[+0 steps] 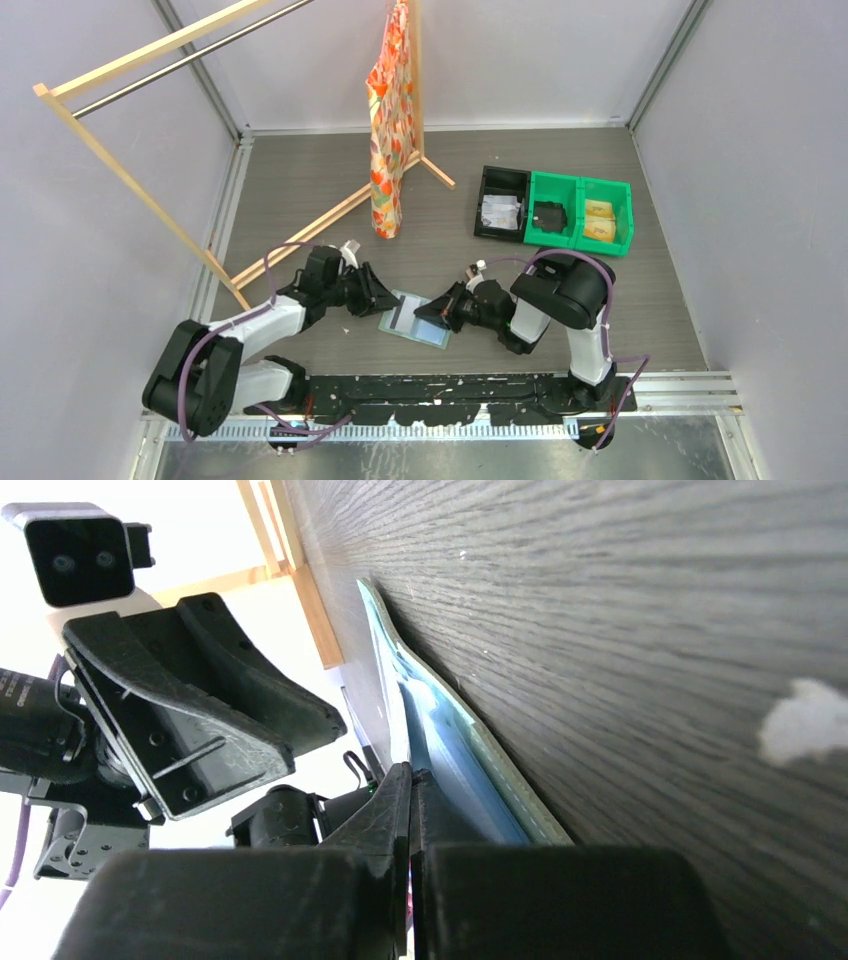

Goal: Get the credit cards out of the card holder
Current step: Remove the credit card from the card holder.

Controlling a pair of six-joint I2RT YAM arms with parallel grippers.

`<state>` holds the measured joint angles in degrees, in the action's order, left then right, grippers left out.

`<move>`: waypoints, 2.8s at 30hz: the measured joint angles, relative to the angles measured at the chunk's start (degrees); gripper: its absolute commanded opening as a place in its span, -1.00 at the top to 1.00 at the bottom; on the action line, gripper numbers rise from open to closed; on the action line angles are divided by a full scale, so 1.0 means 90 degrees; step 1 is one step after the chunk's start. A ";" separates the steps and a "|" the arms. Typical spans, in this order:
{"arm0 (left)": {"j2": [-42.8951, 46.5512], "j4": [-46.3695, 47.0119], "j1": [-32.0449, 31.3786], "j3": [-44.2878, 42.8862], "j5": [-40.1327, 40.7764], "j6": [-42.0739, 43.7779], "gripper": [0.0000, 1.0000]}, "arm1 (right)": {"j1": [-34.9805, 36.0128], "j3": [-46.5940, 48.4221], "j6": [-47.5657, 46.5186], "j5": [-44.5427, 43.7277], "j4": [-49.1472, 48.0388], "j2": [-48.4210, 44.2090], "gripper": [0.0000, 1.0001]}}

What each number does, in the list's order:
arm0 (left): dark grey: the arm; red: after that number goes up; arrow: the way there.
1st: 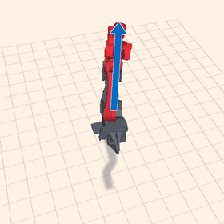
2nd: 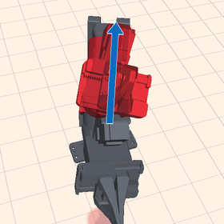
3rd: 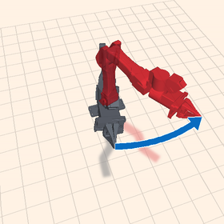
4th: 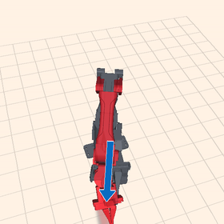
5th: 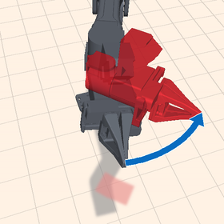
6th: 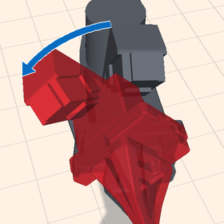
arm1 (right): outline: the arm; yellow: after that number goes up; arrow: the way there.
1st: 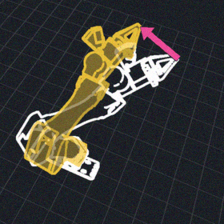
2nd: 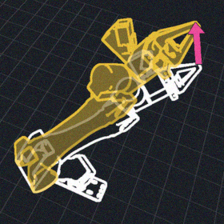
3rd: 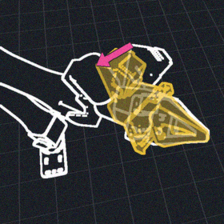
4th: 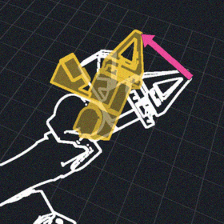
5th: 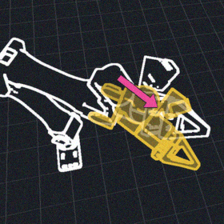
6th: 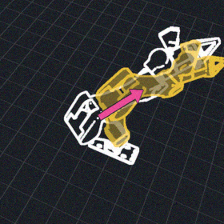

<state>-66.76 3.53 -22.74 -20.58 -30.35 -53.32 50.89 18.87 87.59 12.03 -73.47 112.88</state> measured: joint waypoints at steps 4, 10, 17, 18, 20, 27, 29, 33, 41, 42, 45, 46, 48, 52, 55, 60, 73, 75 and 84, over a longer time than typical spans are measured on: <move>-0.0566 0.0386 0.0000 0.0056 -0.0206 -0.0032 0.36 | 0.0005 -0.0044 -0.0063 -0.0029 -0.0019 0.0000 0.98; -0.1015 0.0733 0.0000 0.0100 -0.0330 -0.0049 0.39 | 0.0007 -0.0063 -0.0085 -0.0041 -0.0029 0.0000 0.98; -0.1071 0.0741 0.0000 0.0095 -0.0284 -0.0027 0.39 | 0.0007 -0.0180 -0.0112 -0.0063 -0.0121 -0.0015 0.98; -0.1071 0.0716 0.0000 0.0085 -0.0267 -0.0027 0.39 | 0.0007 -0.0199 -0.0117 -0.0066 -0.0117 -0.0032 0.98; -0.1071 0.0678 0.0000 0.0066 -0.0250 -0.0027 0.39 | 0.0007 -0.0238 -0.0117 -0.0068 -0.0080 -0.0078 0.98; -0.1069 0.0585 0.0000 0.0027 -0.0221 -0.0022 0.39 | 0.0007 -0.0333 -0.0126 -0.0087 0.0143 -0.0272 0.66; -0.1069 0.0576 0.0000 0.0024 -0.0221 -0.0015 0.40 | 0.0007 -0.0316 -0.0136 -0.0083 0.0202 -0.0296 0.43; -0.1073 0.0573 0.0000 0.0019 -0.0219 0.0002 0.41 | 0.0007 -0.0214 -0.0119 -0.0036 0.0163 -0.0306 0.35; -0.1144 0.0585 0.0000 0.0000 -0.0277 0.0000 0.41 | 0.0029 -0.0078 -0.0199 -0.0032 0.0367 -0.0335 0.44; -0.1154 0.0585 0.0000 -0.0005 -0.0284 0.0000 0.41 | 0.0046 -0.0049 -0.0214 -0.0022 0.0408 -0.0335 0.44; -0.1192 0.0605 0.0000 -0.0015 -0.0318 0.0000 0.41 | 0.0070 0.0046 -0.0231 -0.0015 0.0510 -0.0335 0.44; -0.1205 0.0607 0.0000 -0.0022 -0.0323 0.0000 0.42 | 0.0087 0.0078 -0.0240 -0.0015 0.0542 -0.0333 0.44; -0.1224 0.0627 0.0000 -0.0029 -0.0328 0.0000 0.42 | 0.0112 0.0109 -0.0250 -0.0017 0.0578 -0.0330 0.46; -0.1224 0.0627 0.0000 -0.0032 -0.0328 0.0000 0.42 | 0.0124 0.0131 -0.0274 -0.0015 0.0619 -0.0330 0.77; -0.1226 0.0634 0.0000 -0.0032 -0.0328 0.0000 0.42 | 0.0124 0.0131 -0.0308 -0.0012 0.0644 -0.0291 0.92; -0.1236 0.0663 0.0002 -0.0034 -0.0323 -0.0002 0.42 | 0.0124 0.0129 -0.0301 -0.0010 0.0505 -0.0221 0.98; -0.1277 0.0578 0.0012 -0.0049 -0.0158 -0.0002 0.43 | 0.0109 -0.0255 -0.0209 -0.0029 -0.0068 -0.0136 0.98; -0.1277 0.0563 0.0012 -0.0063 -0.0138 -0.0002 0.43 | 0.0073 -0.0357 -0.0206 0.0010 -0.0119 -0.0131 0.98; -0.1277 0.0505 0.0012 -0.0087 -0.0129 0.0000 0.43 | -0.0010 -0.0437 -0.0257 0.0177 -0.0202 -0.0131 0.98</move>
<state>-78.26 8.08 -22.63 -21.37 -31.51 -53.32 50.81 14.94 85.27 13.63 -75.29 111.70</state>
